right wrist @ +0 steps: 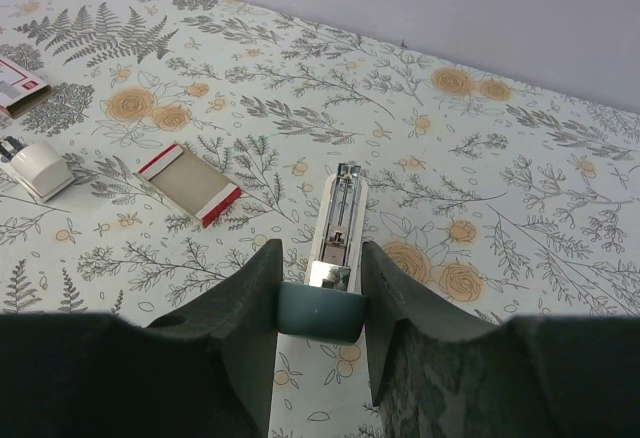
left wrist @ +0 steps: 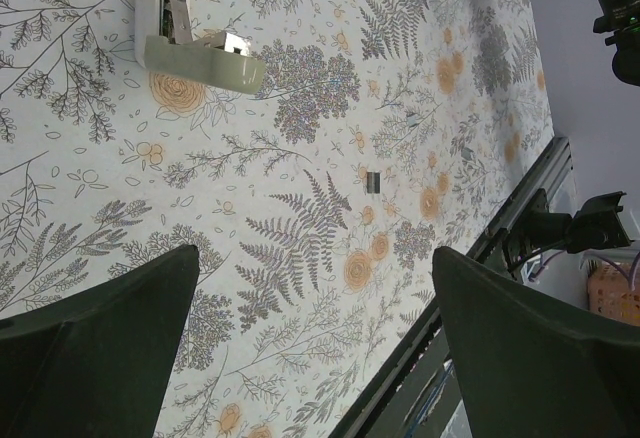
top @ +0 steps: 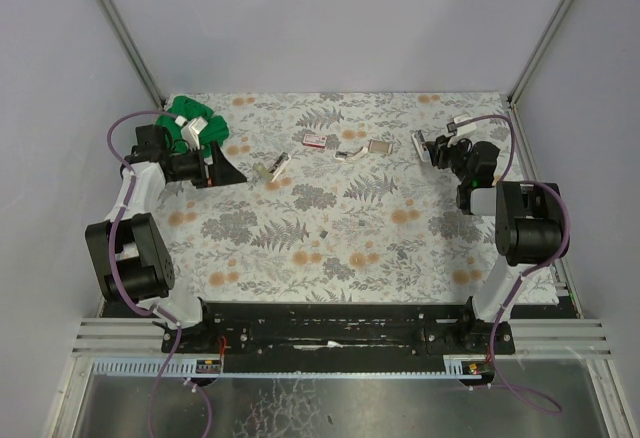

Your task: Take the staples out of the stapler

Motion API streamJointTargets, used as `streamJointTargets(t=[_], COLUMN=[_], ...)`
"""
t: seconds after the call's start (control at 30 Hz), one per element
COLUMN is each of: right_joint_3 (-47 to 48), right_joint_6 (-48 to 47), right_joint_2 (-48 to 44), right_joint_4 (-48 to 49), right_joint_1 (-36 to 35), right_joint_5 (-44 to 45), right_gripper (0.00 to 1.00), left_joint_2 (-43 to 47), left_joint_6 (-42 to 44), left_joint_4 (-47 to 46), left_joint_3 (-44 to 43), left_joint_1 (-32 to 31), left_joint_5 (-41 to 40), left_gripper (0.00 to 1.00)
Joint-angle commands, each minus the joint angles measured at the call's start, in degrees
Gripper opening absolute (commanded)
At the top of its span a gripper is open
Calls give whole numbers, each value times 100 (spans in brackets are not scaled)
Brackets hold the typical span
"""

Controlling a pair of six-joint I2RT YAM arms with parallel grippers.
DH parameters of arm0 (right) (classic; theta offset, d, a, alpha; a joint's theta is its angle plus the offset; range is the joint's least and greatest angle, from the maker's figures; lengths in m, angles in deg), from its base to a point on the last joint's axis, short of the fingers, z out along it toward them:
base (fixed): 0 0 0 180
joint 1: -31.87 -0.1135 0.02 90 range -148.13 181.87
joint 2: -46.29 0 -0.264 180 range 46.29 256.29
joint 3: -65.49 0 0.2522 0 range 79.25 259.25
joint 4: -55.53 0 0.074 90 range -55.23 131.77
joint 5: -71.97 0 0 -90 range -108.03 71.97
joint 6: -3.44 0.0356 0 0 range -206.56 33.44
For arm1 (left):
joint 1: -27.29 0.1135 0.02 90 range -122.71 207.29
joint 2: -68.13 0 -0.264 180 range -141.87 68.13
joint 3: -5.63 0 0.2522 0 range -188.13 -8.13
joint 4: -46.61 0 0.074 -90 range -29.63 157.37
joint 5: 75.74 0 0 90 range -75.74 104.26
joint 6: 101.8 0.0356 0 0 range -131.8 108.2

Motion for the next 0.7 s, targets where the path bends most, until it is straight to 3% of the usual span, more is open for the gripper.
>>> streamJointTargets(t=[0.0, 0.67], right_joint_3=[256, 267], right_joint_6=[-115, -86], right_joint_2=[30, 164], right_joint_4=[495, 468], right_joint_1=[10, 6], right_joint_5=[115, 109], right_gripper=[0, 2], left_joint_2=[144, 115], left_joint_6=[-35, -33], left_joint_4=[-285, -329], left_joint_3=[46, 97], left_joint_1=[12, 19], left_joint_5=[-14, 18], left_gripper=[100, 100])
